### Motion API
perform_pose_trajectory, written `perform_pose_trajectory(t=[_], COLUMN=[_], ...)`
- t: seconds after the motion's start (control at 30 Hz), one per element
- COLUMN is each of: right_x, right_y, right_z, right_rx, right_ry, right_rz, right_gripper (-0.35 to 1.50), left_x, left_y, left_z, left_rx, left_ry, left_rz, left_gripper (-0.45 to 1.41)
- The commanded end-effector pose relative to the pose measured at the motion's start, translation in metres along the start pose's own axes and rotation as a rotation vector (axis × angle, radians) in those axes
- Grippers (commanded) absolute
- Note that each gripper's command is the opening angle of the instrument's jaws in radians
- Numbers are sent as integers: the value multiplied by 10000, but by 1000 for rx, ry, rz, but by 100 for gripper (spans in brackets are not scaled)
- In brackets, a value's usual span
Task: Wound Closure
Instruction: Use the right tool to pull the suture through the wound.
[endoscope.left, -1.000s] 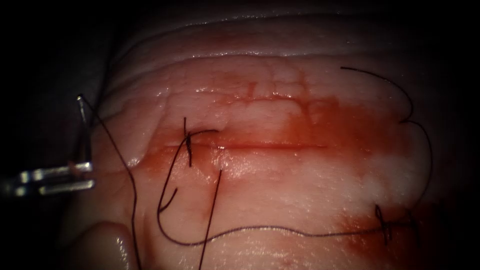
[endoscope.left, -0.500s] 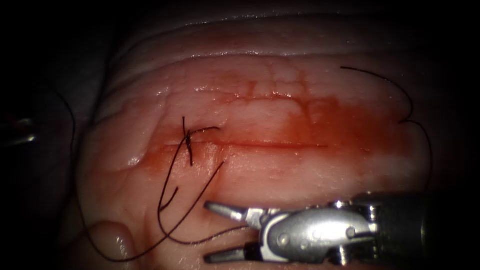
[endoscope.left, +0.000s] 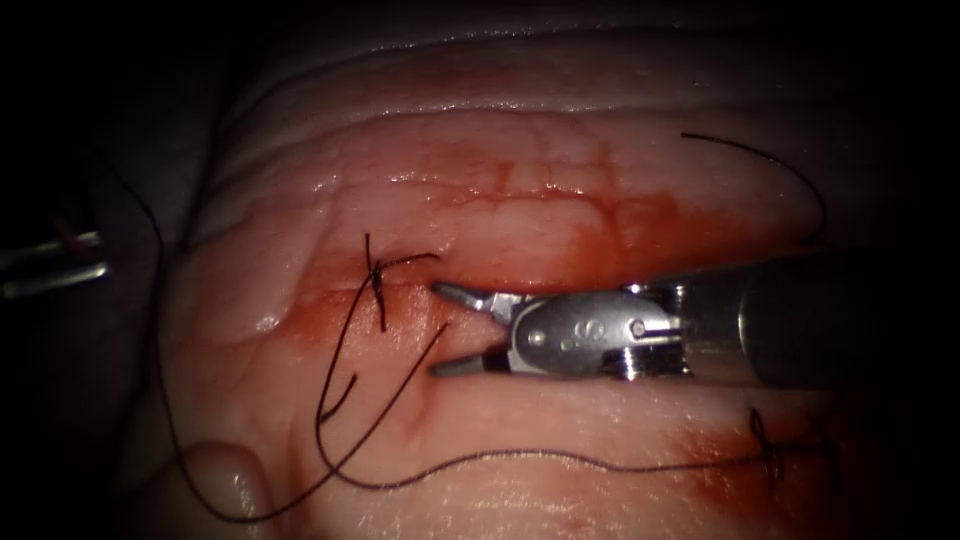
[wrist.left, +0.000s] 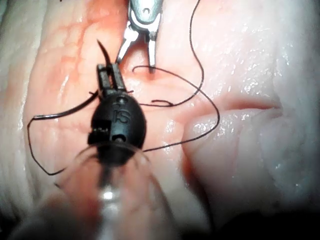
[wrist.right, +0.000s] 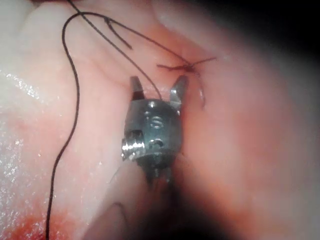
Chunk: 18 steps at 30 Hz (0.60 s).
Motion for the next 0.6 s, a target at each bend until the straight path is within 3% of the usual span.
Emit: perform_pose_trajectory(t=[0.03,0.1,0.13,0.17,0.2,0.6], right_x=[-6,-9,-9,-10,-10,10], right_y=[-5,-7,-9,-11,-13,-35], right_z=[14,18,19,18,17,-23], right_rx=[-1,6,12,30,48,46], right_ry=[0,-8,-14,-31,-52,-82], right_rz=[-4,-9,-11,2,17,67], right_gripper=[118,108,84,19,-32,-35], left_x=[-4,-4,-3,-3,-3,-1], left_y=[3,3,4,4,4,10], left_z=[6,6,6,6,6,11], left_rx=[-1,2,1,1,1,-6], left_ry=[1,2,4,4,3,6], left_rz=[0,0,0,0,0,4], left_gripper=[-45,-45,-45,-45,-45,-45])
